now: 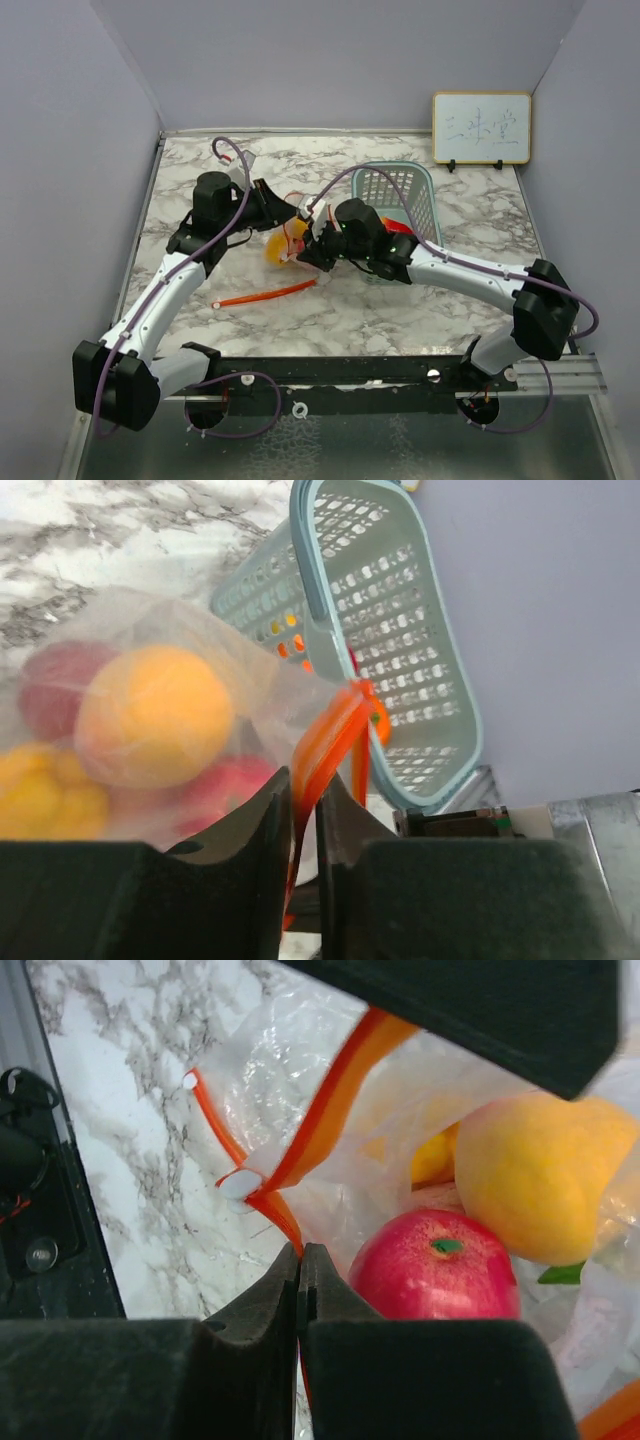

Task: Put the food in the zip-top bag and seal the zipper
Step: Zip the zipper food storage bag at the center of the board.

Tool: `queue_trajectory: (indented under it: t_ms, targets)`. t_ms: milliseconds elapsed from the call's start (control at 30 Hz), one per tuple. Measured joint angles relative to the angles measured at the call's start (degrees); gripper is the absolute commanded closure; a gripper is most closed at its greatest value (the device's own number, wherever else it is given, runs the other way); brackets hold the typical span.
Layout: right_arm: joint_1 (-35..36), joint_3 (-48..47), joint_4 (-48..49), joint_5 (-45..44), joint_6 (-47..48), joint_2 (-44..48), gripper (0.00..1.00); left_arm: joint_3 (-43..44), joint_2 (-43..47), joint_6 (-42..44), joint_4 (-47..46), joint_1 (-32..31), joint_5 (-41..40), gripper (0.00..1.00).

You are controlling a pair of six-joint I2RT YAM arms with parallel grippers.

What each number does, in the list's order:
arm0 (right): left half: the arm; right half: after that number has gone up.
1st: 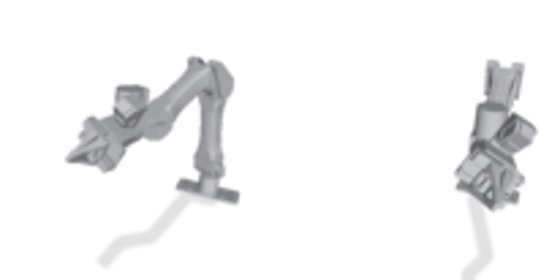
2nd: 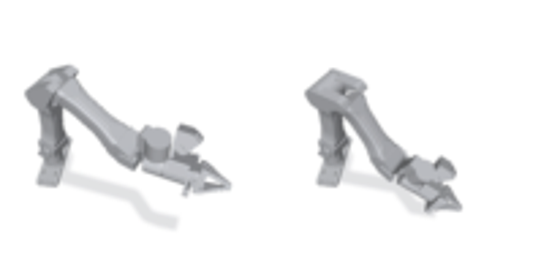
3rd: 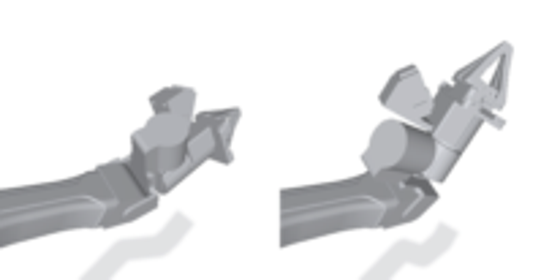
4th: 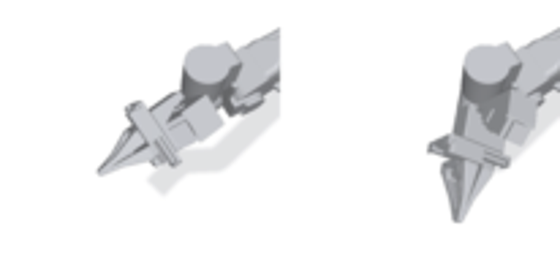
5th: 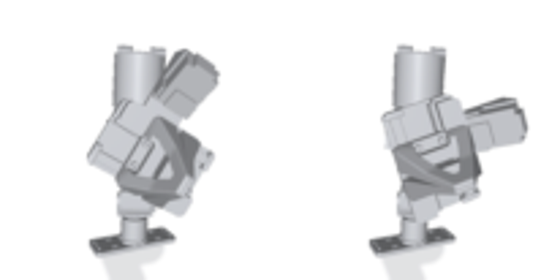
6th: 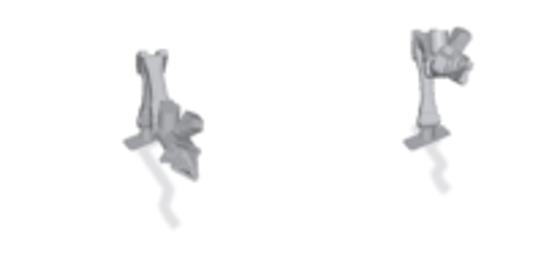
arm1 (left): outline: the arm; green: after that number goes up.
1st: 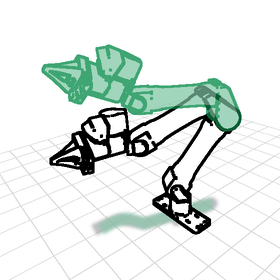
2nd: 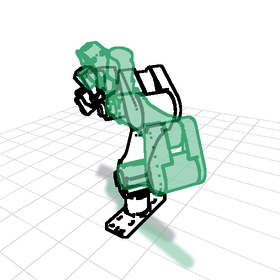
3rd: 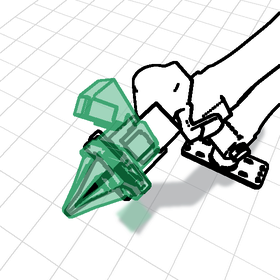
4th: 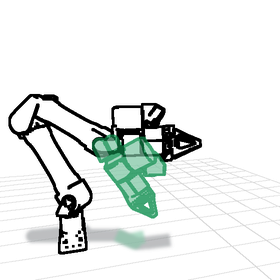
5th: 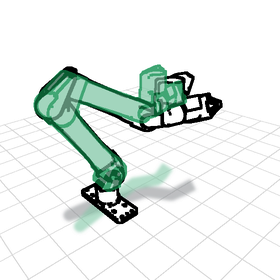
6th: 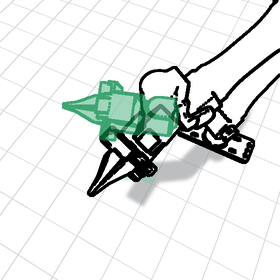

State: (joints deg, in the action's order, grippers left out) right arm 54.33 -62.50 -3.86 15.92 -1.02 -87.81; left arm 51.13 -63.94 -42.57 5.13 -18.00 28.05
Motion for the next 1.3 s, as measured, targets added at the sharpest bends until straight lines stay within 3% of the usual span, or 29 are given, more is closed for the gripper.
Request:
queue_trajectory:
  t_ms: [67,167,200,333,400,467,567,600,933,1300]
  targets:
    - [0.00,0.00,-0.07,-2.40,-1.42,0.76,0.99,0.96,0.07,2.03,1.42,0.02,-0.09,0.24]
    - [-0.02,-0.11,-0.11,-5.88,-4.02,3.96,0.99,2.21,2.12,5.55,4.37,0.04,-0.66,0.02]
    - [-0.07,-0.35,-0.24,-6.58,-4.81,4.83,0.99,2.29,3.43,6.60,5.33,0.04,-1.01,0.01]
    - [-0.04,-4.07,-1.25,-7.82,-7.19,6.86,0.99,3.02,11.80,12.59,10.34,0.04,-4.24,0.02]
    - [-0.04,-5.16,-1.22,-7.78,-7.78,7.32,0.99,3.80,16.11,15.76,11.89,0.04,-5.53,0.08]
    - [-0.04,-5.51,-1.29,-7.54,-7.96,7.80,0.98,4.26,19.67,19.17,12.61,0.04,-5.62,0.22]
    - [-0.04,-5.60,-1.62,-5.88,-7.26,8.00,0.99,4.39,24.22,25.00,13.57,0.04,-4.11,0.51]
    - [-0.04,-5.60,-1.97,-5.25,-6.88,8.00,0.99,4.42,25.03,27.32,13.75,0.04,-3.37,0.55]
    - [-0.04,-5.60,-5.62,-0.24,-1.77,11.04,0.99,2.25,24.24,40.48,16.98,0.04,7.37,0.46]
    - [-0.04,-5.90,-6.05,4.90,-0.15,11.69,0.99,-5.77,24.28,38.82,10.49,0.04,14.62,0.43]
